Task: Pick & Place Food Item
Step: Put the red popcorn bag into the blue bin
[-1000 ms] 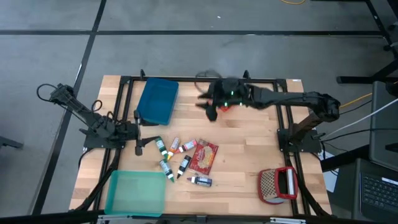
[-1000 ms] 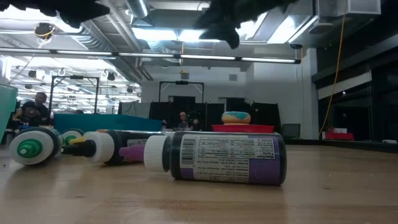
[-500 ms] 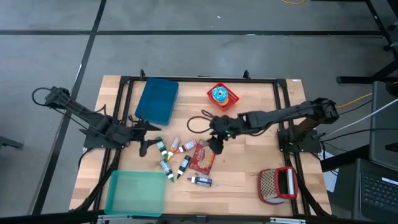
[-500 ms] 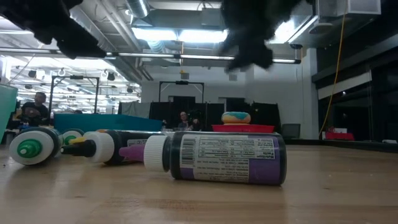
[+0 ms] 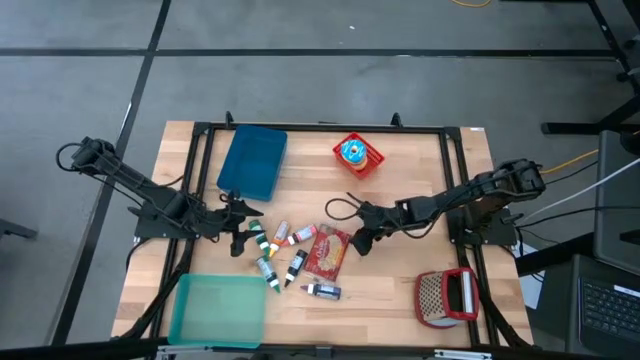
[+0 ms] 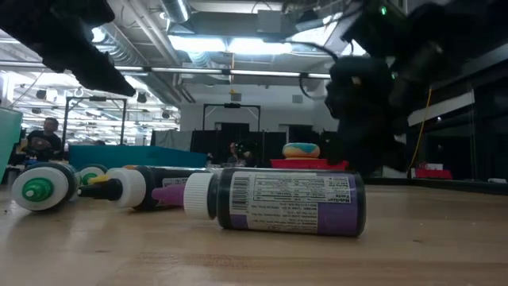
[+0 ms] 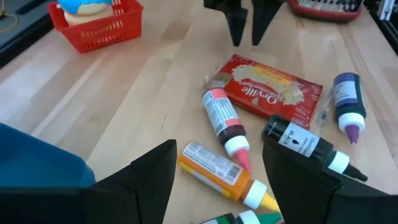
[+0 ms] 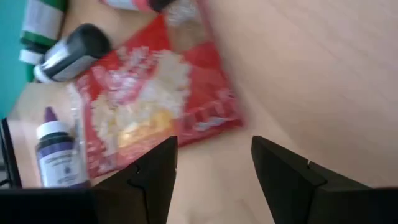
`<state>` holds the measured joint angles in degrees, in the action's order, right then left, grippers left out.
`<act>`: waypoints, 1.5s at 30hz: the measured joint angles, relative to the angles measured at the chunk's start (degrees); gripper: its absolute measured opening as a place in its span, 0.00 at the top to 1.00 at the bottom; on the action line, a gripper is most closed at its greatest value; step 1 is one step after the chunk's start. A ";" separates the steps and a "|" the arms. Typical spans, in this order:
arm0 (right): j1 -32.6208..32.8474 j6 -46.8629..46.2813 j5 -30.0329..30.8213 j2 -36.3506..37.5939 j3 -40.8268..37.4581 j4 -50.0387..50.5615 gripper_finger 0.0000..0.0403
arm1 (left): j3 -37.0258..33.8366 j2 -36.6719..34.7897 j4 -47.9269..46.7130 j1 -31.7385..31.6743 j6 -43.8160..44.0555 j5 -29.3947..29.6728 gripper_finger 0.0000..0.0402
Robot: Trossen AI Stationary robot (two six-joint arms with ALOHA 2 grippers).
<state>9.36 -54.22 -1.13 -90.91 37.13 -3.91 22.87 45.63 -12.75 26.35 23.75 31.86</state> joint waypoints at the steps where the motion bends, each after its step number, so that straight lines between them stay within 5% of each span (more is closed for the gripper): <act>1: -0.23 -0.80 -0.21 0.00 -1.11 -1.20 0.48 | 0.00 0.35 0.12 0.00 0.38 -0.02 0.42; 14: -0.78 -5.42 2.04 -0.76 -3.68 -8.42 0.48 | 0.00 2.32 0.52 0.00 2.05 -0.33 0.42; 28: -0.78 -8.28 0.54 -9.25 -3.16 -20.00 0.50 | 0.00 2.32 -0.61 0.33 3.75 -0.76 0.42; 34: -0.74 -6.94 1.30 -9.42 -2.74 -19.05 0.63 | 0.00 2.32 -0.71 0.33 4.21 -1.46 0.43; 40: -0.70 -4.37 1.85 -9.49 -2.74 -19.05 0.94 | 0.00 2.29 -0.75 0.33 4.17 -1.41 0.44; 45: -0.69 -2.14 2.10 -9.76 -1.45 -18.73 0.99 | 0.00 2.29 -0.75 0.33 3.68 0.34 0.43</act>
<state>8.67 -56.35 0.96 -100.67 35.69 -22.64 22.87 47.92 -13.50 26.68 27.43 32.19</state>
